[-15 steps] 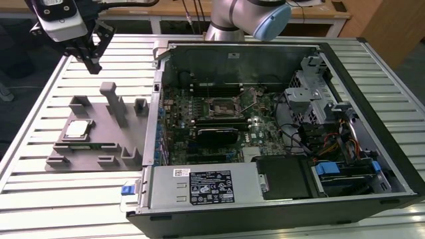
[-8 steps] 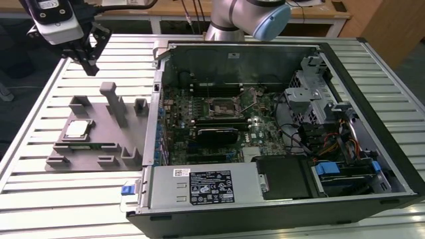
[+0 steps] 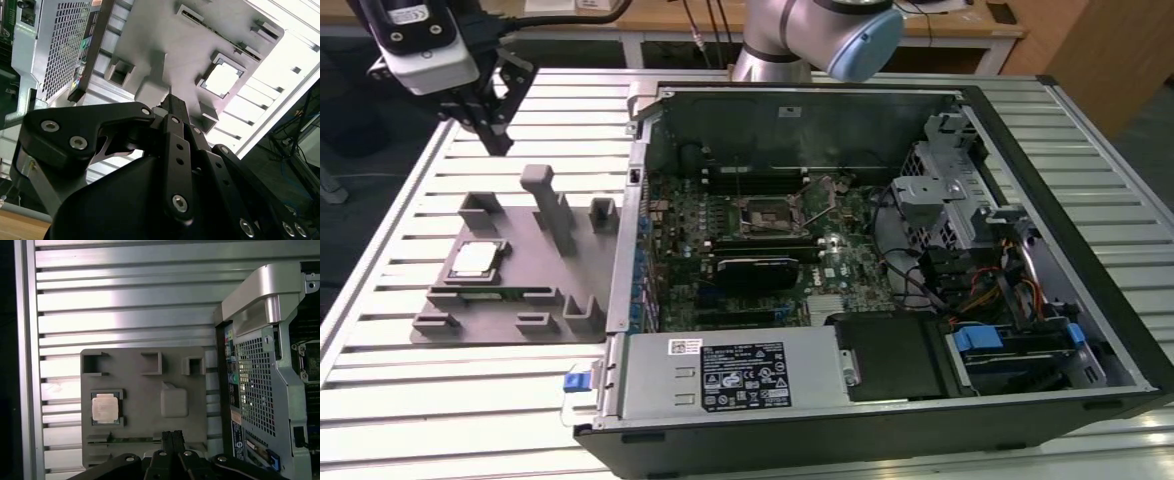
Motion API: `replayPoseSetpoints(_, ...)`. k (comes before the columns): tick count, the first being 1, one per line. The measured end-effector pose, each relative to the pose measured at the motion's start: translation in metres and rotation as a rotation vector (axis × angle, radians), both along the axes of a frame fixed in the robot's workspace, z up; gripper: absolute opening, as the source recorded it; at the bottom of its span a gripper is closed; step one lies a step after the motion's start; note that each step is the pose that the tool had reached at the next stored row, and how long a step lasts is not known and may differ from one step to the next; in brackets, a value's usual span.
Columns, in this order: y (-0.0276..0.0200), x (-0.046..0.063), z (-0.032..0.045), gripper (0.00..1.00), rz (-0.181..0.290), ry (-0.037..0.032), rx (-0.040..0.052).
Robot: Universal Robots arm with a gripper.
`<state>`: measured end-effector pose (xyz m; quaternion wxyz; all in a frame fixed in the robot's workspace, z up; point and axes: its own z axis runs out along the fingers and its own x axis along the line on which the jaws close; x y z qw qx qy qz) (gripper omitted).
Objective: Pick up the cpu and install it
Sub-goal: 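Reach for the cpu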
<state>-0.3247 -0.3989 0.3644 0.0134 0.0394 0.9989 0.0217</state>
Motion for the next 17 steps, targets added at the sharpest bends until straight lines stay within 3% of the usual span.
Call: replayPoseSetpoints(17, 0.0, -0.015, -0.008, 0.11, 0.0, 0.0, 0.0001)
